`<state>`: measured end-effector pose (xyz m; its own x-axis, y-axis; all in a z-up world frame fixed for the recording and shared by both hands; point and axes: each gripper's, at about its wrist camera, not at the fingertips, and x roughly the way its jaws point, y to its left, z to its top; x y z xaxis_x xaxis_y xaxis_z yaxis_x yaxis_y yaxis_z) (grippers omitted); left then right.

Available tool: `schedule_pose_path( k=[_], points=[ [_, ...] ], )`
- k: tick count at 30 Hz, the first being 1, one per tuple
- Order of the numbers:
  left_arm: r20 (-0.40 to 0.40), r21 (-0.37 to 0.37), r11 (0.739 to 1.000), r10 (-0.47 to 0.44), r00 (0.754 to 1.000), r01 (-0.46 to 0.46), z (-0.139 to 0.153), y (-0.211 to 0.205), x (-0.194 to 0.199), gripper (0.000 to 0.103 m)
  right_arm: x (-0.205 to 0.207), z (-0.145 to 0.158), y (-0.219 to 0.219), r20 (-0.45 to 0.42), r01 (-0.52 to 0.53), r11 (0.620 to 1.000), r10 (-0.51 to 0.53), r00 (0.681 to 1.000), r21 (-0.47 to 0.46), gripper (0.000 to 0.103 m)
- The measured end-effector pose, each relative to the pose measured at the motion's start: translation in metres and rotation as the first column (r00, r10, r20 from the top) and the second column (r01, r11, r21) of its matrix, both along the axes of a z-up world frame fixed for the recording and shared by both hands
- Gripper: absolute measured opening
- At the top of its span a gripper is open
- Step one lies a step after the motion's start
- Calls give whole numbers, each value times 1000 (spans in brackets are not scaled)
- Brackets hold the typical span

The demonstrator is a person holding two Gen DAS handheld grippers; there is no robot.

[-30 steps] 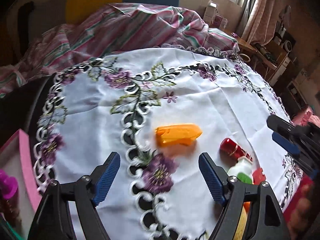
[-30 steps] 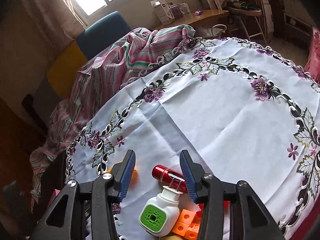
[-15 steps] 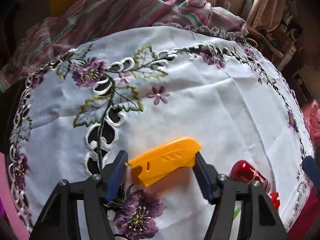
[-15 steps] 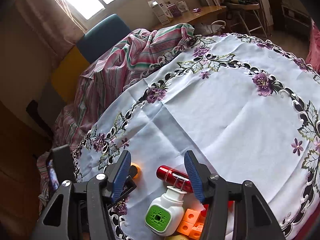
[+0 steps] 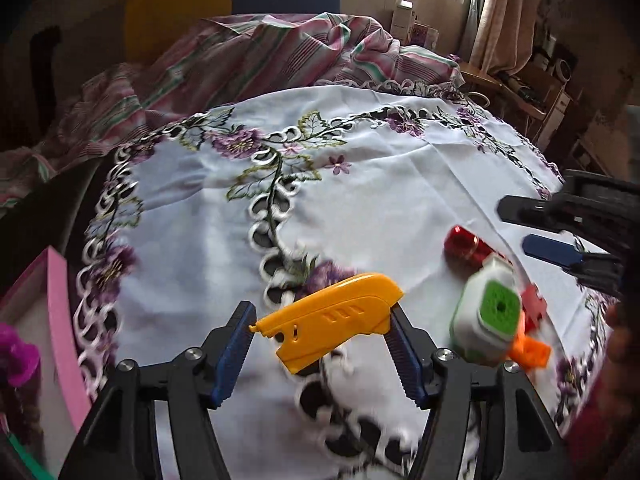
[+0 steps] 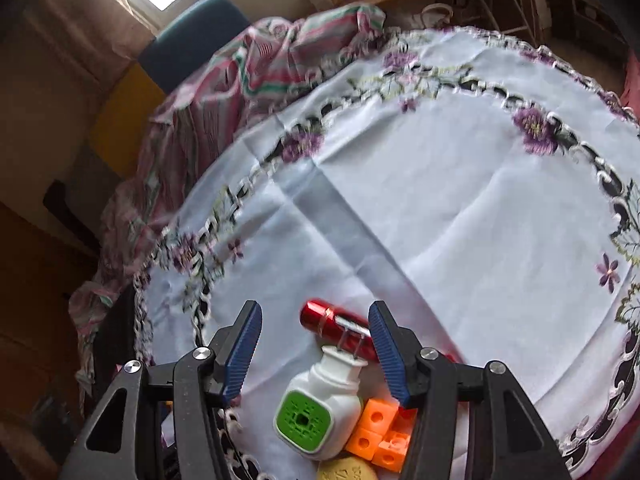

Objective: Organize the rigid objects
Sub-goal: 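Grasp the white green-faced plug with the right tool while the left tool carries the yellow piece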

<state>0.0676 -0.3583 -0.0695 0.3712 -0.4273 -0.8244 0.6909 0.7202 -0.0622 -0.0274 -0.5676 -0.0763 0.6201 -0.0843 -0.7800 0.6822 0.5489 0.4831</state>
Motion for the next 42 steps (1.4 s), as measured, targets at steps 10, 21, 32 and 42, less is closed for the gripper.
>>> schedule_pose_path(
  k=[10, 21, 32, 42],
  points=[
    [8, -62, 997, 41, 999, -40, 26, 51, -30, 66, 20, -15, 21, -111, -135, 991, 134, 985, -5, 57],
    [23, -107, 990, 98, 995, -95, 44, 103, -43, 66, 39, -9, 48, -5, -317, 948, 318, 948, 25, 57],
    [9, -110, 978, 178, 984, -176, 41, 146, -43, 66, 48, -19, 62, -115, -374, 927, 369, 922, -18, 60],
    [56, -85, 967, 245, 968, -240, 42, 174, -44, 66, 56, -25, 82, -209, -453, 888, 430, 878, -78, 70]
  ],
)
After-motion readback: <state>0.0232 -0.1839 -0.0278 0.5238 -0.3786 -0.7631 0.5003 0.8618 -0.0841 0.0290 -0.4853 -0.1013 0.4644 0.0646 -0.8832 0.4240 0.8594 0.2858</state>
